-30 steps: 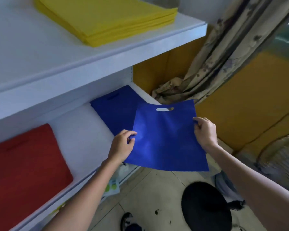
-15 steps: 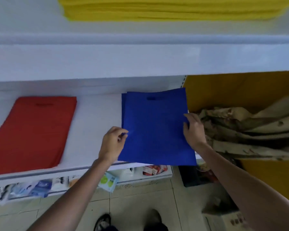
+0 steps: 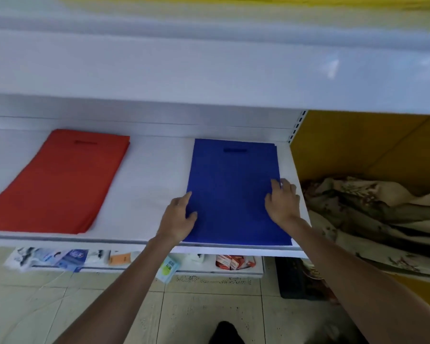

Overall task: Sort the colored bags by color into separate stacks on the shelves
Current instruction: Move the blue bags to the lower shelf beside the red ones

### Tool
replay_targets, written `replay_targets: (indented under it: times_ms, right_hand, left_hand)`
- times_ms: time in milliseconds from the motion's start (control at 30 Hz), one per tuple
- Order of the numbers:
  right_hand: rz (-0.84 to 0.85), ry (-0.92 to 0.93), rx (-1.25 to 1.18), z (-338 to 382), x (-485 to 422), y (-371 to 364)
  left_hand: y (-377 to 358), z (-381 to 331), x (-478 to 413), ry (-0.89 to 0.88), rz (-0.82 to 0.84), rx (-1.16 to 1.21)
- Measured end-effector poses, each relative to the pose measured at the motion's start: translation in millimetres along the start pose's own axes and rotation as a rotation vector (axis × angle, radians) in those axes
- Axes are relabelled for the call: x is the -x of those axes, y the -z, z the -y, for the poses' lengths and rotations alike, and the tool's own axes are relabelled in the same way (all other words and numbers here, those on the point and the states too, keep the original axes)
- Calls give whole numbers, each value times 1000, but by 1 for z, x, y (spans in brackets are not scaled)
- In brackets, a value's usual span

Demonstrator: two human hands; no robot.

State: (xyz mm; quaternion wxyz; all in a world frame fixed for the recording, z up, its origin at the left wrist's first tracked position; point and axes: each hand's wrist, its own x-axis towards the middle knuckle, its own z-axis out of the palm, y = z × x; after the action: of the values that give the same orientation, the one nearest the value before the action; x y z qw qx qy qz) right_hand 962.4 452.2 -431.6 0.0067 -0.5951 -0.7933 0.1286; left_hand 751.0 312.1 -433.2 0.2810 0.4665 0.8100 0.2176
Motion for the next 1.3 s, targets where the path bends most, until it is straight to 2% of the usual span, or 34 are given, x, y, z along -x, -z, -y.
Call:
replay_targets:
  times_ms: [100,200,467,600,867,933,1100,1300]
  right_hand:
    - [-26,134,-132,31,13,15]
    - [19,275,-249,83,28,36]
    - [179,547,-389,278,96,56]
    - [161,761,-429,397,150,62]
    - [60,1167,-480,606,249,118]
    - [2,1217,-485,640,257,140]
    - [-123,1233,-597,703,255,178]
    - [-183,1224,-585,777,216,175]
  left_hand:
    - [25,1,17,-11,-34,11]
    - [67,12,39,25,-157,77]
    - [222,103,142,88,-423,30]
    - [305,159,212,169,-551,27]
    - [454,238,329,194,-798,-186]
    - [486,246,341,196,-829,-220]
    - [540,261,338,153,-925,-126]
    - [589,297,276,94,-898,-142]
